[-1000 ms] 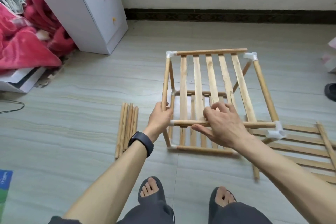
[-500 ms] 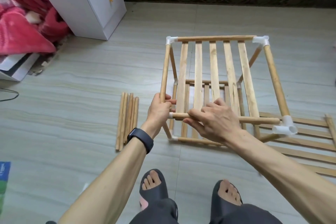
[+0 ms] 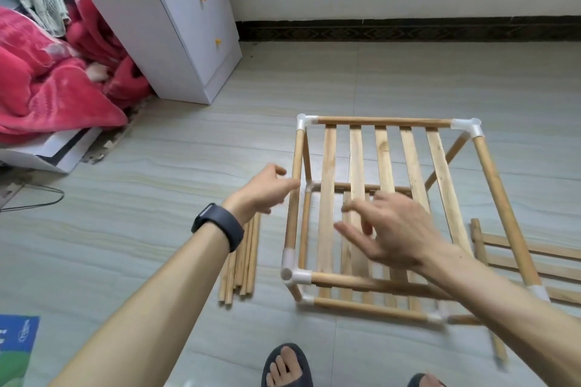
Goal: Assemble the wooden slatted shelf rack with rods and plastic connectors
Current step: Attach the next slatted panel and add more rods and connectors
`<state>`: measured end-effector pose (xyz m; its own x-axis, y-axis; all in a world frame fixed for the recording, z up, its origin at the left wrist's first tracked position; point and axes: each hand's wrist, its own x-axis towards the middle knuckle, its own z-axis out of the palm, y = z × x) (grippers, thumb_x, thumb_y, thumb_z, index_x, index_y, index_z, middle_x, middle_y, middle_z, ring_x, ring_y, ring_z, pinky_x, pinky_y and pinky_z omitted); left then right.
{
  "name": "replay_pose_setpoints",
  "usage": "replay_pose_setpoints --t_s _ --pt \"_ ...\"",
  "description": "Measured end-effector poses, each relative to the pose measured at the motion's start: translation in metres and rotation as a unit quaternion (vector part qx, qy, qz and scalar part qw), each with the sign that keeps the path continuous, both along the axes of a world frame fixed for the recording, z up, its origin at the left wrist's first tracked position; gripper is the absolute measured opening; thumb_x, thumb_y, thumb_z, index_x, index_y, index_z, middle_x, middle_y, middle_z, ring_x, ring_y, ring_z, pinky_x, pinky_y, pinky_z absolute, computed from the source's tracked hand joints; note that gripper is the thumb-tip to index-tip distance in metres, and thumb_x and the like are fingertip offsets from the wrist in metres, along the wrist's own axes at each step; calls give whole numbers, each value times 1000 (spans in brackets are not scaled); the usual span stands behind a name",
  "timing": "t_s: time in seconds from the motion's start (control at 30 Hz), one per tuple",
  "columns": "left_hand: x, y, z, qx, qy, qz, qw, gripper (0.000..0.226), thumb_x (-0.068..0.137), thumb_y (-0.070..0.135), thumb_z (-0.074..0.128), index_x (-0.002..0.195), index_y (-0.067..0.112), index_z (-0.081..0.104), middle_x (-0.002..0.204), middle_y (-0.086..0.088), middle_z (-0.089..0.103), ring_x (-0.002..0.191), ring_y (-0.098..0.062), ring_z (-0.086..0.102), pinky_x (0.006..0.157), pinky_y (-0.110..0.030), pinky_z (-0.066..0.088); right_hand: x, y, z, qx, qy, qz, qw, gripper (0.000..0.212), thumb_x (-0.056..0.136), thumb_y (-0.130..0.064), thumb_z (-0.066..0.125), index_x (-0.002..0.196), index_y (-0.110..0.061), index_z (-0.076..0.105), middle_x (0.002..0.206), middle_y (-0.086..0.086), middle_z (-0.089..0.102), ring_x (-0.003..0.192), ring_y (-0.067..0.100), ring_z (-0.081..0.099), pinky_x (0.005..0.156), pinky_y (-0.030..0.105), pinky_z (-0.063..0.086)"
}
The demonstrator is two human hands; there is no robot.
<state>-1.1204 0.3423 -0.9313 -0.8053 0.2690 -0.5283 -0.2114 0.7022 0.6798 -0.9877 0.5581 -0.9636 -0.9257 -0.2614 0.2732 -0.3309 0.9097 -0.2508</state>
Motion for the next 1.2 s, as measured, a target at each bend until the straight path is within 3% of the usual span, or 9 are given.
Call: replay_pose_setpoints --t_s 0.17,0.27,0.5,0.63,0.73,0.9,1.0,1.1,1.2 --pt "-74 44 -10 47 108 54 992 58 104 40 44 156 17 29 157 -7 38 141 -25 40 115 -39 34 -104 19 12 -59 11 -136 989 46 97 -58 47 123 -24 65 115 -3 65 109 21 54 86 39 49" --pt "-102 65 -22 87 116 70 987 49 109 37 30 152 15 36 157 -6 39 145 -23 34 113 -32 30 -165 38 11 1 -98 -196 976 53 99 -65 33 141 -37 49 144 -6 53 135 24 38 104 46 32" --pt "-112 81 -57 185 121 70 973 41 111 38 20 139 23 46 124 7 52 122 -15 49 100 -31 41 -218 62 -8 18 -203 -139 969 39 103 -66 18 94 -44 48 74 -17 56 91 26 60 87 43 38" --pt "-118 82 -65 167 132 87 973 35 110 37 21 125 21 48 95 7 49 89 -9 49 83 -32 45 -224 61 -10 34 -181 -115 976 38 104 -63 21 84 -42 45 68 -13 53 77 28 53 77 42 40" --pt "-118 84 -68 195 115 89 970 36 111 36 23 127 18 50 98 3 50 93 -11 49 93 -40 46 -229 54 -11 54 -165 -106 979 36 105 -60 22 92 -39 48 68 -12 52 77 29 53 74 41 37" --pt "-124 79 -72 158 160 69 972 35 110 35 24 125 16 48 92 4 50 85 -14 50 80 -34 43 -231 44 -14 68 -167 -128 975 38 105 -60 18 98 -39 50 67 -13 49 84 30 58 78 40 29" --pt "-126 69 -73 103 173 66 977 35 109 40 23 125 19 47 91 1 53 87 -21 53 75 -36 40 -226 28 -8 78 -181 -131 972 44 106 -59 20 120 -40 57 93 -7 66 104 30 61 83 41 29" --pt "-119 64 -65 36 191 64 979 42 108 47 26 135 20 44 117 -7 57 115 -31 54 86 -37 39 -207 29 5 13 -172 -164 971 44 105 -56 32 144 -42 47 135 2 59 129 29 49 107 45 30" --pt "-106 58 -49 -83 285 18 955 51 105 47 35 149 22 33 145 -14 45 133 -34 42 102 -46 38 -150 56 26 -132 -87 -215 964 46 102 -47 49 144 -29 51 140 1 56 134 24 45 113 44 33"
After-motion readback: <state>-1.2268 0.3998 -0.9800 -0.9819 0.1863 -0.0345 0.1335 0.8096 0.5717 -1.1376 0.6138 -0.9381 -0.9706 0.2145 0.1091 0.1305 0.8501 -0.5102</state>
